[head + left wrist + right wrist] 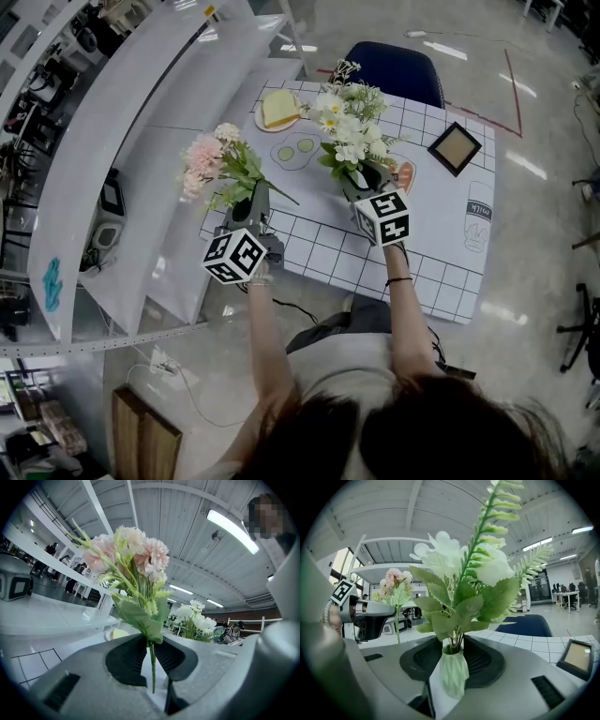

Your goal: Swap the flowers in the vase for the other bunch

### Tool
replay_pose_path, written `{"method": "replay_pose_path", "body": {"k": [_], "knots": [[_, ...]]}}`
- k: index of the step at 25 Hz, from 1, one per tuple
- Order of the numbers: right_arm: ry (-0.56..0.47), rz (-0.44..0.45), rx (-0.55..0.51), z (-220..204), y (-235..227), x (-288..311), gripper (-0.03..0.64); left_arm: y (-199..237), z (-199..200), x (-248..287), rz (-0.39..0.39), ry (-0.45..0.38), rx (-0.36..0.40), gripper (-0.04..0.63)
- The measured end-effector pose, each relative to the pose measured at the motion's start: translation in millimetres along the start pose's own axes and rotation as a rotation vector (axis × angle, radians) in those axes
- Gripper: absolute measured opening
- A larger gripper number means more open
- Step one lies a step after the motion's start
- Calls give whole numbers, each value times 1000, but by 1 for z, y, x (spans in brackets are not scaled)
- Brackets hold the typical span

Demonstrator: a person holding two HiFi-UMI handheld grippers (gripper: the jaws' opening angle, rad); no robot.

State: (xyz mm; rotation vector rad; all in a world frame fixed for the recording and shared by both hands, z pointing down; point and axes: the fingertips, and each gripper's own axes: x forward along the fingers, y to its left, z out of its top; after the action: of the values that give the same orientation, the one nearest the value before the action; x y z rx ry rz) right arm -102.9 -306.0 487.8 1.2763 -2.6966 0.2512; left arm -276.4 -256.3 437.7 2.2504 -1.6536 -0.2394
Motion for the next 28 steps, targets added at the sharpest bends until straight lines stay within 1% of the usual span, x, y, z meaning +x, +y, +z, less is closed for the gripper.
{"method": "replay_pose_path", "body": {"k": [10, 28], "knots": [[7, -2, -3, -4, 2, -5, 124, -2, -3, -4, -1, 3, -5, 54], [15, 1, 3, -10, 6, -15, 126, -11, -3, -12, -3, -6, 2, 54]]}}
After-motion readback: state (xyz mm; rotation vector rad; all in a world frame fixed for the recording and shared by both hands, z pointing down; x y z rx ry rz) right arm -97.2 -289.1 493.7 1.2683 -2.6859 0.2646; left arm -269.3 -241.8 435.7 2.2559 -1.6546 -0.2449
